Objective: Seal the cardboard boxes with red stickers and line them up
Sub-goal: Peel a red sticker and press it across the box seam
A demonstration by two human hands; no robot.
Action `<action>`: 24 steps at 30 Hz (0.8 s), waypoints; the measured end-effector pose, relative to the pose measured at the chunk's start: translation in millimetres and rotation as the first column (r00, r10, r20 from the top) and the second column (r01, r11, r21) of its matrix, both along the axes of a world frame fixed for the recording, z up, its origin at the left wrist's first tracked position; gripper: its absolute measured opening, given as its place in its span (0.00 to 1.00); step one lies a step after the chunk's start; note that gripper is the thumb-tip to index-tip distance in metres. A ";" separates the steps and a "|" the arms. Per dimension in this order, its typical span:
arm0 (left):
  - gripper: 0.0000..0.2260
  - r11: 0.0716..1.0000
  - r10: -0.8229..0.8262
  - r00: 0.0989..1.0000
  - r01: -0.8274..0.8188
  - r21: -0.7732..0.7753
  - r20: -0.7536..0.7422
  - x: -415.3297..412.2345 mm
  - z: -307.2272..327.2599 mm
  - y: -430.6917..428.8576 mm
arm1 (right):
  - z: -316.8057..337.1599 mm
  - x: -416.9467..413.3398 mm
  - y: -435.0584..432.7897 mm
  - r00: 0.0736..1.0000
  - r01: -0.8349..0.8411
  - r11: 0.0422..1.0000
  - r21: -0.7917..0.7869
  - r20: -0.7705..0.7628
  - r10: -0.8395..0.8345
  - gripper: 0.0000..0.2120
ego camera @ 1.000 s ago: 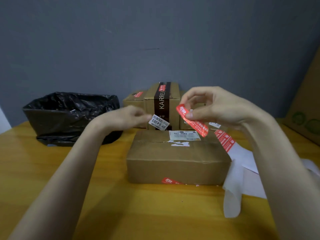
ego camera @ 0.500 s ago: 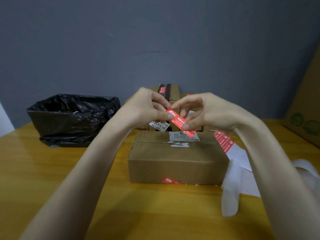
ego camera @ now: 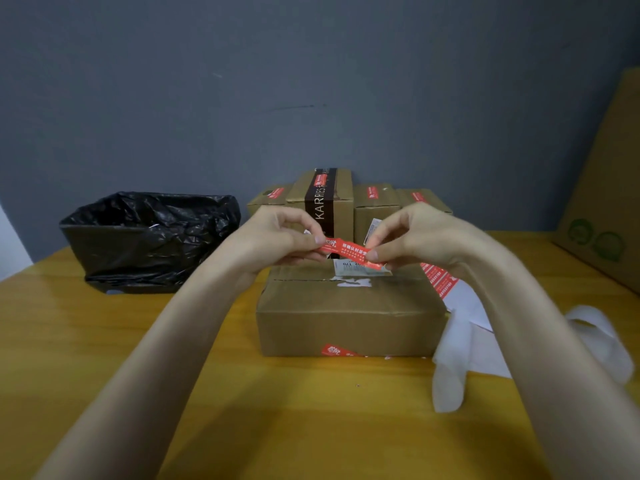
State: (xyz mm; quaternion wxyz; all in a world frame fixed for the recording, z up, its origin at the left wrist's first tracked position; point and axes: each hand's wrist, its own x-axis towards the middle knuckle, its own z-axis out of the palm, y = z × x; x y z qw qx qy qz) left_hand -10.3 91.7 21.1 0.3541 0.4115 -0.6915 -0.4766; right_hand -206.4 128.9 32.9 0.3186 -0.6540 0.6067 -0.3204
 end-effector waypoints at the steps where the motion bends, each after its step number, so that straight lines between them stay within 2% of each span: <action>1: 0.06 1.000 -0.002 1.000 0.002 0.009 -0.006 -0.6 -0.2 -0.9 | -0.4 -1.5 -0.2 1.000 0.002 1.000 0.003 0.004 -0.002 0.07; 7: 0.05 0.994 -0.071 0.997 0.072 0.085 -0.015 -5.0 1.0 -4.7 | -0.3 -14.0 -1.6 0.996 -0.009 1.000 0.025 0.086 0.007 0.05; 12: 0.05 0.993 -0.079 0.992 0.069 0.097 0.097 -6.2 -3.9 -10.5 | -0.7 -20.9 -3.7 0.990 -0.055 0.994 0.094 0.131 0.043 0.04; 17: 0.05 0.996 -0.084 0.992 0.080 0.042 0.092 -2.9 -3.2 -14.2 | 1.0 -24.0 -4.7 0.970 -0.135 0.982 0.136 0.219 0.103 0.04; 24: 0.04 0.994 -0.086 0.988 0.093 -0.048 0.129 2.1 -0.4 -14.8 | 1.0 -24.6 -6.0 0.967 -0.155 0.979 0.128 0.224 0.124 0.05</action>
